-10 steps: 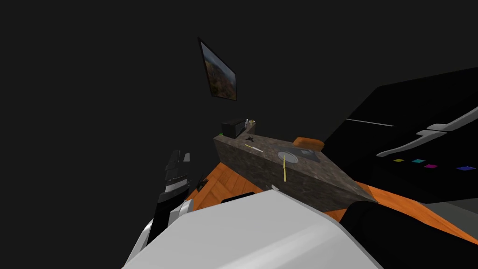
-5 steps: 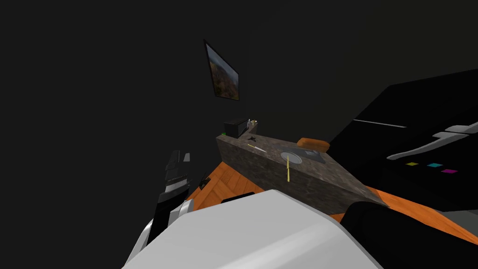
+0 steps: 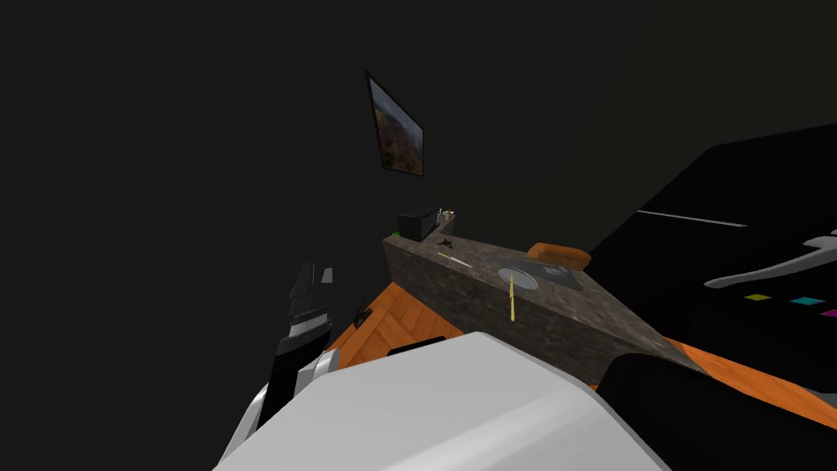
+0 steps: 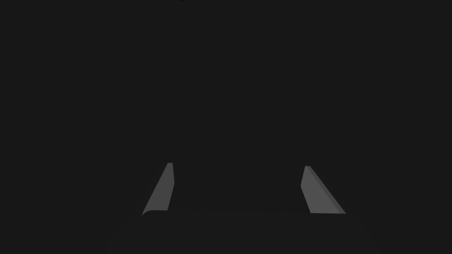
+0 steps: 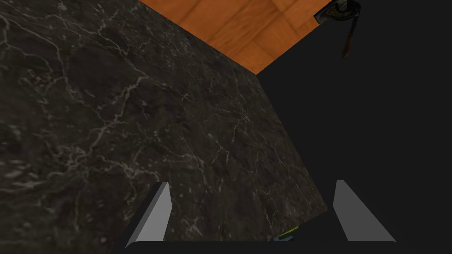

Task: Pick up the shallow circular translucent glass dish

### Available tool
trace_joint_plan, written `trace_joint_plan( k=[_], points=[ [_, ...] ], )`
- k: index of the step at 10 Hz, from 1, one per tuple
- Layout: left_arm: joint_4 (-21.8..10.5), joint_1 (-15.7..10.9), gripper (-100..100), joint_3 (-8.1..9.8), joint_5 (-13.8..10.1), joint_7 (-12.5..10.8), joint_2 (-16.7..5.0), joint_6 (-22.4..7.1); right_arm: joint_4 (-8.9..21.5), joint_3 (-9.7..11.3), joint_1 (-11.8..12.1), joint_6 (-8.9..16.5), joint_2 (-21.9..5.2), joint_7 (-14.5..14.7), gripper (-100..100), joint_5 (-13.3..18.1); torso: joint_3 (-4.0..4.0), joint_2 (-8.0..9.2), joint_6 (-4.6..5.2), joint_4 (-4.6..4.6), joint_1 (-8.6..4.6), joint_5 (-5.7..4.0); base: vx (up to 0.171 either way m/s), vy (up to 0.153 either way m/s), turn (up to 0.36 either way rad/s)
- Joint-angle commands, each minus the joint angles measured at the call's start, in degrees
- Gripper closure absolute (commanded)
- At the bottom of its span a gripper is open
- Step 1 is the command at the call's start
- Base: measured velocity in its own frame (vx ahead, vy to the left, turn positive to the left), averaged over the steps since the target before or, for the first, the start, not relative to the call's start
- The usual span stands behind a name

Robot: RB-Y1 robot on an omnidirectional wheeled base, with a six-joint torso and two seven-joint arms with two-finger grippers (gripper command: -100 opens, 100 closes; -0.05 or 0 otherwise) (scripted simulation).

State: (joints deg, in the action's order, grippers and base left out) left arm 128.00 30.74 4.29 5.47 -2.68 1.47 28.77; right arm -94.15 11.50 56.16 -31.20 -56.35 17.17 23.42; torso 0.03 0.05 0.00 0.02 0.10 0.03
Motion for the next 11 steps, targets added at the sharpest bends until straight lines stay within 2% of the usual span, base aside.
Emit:
trace_joint_plan(
  k=[1, 2, 3, 4, 6, 7, 8, 9, 11],
  points=[
    [0.0, 0.0, 0, 0.0, 0.0, 0.0, 0.0, 0.0, 0.7, 0.0, 0.3, -0.1, -2.9, 0.2, -100, 0.6, 0.0, 0.0, 0.0, 0.0, 0.0, 0.0, -0.003, 0.032, 0.042],
    [0.0, 0.0, 0, 0.0, 0.0, 0.0, 0.0, 0.0, 0.7, 0.0, 0.3, -0.1, -3.5, 0.2, -100, 0.6, 0.0, -0.01, 0.01, 0.0, -0.02, 0.0, 0.001, 0.015, -0.004],
    [0.0, 0.0, 0, 0.01, 0.0, 0.0, 0.0, 0.0, 2.8, 0.1, 0.5, -0.5, -5.8, 0.6, -100, 1.7, -0.01, -0.02, 0.01, 0.0, -0.06, -0.01, 0.0, 0.031, 0.083],
    [0.0, 0.0, 0, 0.0, 0.0, 0.0, 0.0, 0.0, 2.8, 0.1, 0.5, -0.5, -7.3, 0.6, -100, 1.7, -0.01, -0.02, 0.0, 0.0, -0.02, 0.0, 0.0, 0.025, 0.04],
    [0.0, 0.0, 0, 0.0, 0.0, 0.0, 0.0, 0.0, 4.9, 0.1, 0.6, -1.0, -10.7, 0.9, -100, 2.8, -0.01, -0.03, 0.0, 0.0, -0.04, 0.0, 0.001, 0.024, 0.06],
    [0.0, 0.0, 0, 0.0, 0.0, 0.0, 0.0, 0.0, 7.0, 0.2, 0.6, -1.5, -12.4, 1.1, -100, 4.0, -0.02, -0.04, 0.0, 0.0, -0.06, -0.02, 0.006, 0.028, 0.087],
    [0.0, 0.0, 0, 0.0, 0.0, 0.0, 0.0, 0.0, 7.0, 0.2, 0.6, -1.5, -14.5, 1.1, -100, 4.0, -0.03, -0.05, -0.01, -0.01, -0.04, -0.01, 0.006, 0.018, 0.043],
    [0.0, 0.0, 0, 0.01, 0.0, 0.0, 0.0, 0.0, 9.0, 0.1, 0.5, -1.9, -16.0, 1.3, -100, 5.0, -0.03, -0.06, 0.01, -0.01, -0.07, -0.02, 0.007, 0.015, 0.081],
    [0.0, 0.0, 0, 0.01, 0.0, 0.0, 0.0, 0.0, 9.0, 0.1, 0.5, -1.9, -18.1, 1.3, -100, 5.0, -0.03, -0.06, 0.01, -0.01, -0.09, -0.02, 0.003, 0.004, 0.02]
  ],
)
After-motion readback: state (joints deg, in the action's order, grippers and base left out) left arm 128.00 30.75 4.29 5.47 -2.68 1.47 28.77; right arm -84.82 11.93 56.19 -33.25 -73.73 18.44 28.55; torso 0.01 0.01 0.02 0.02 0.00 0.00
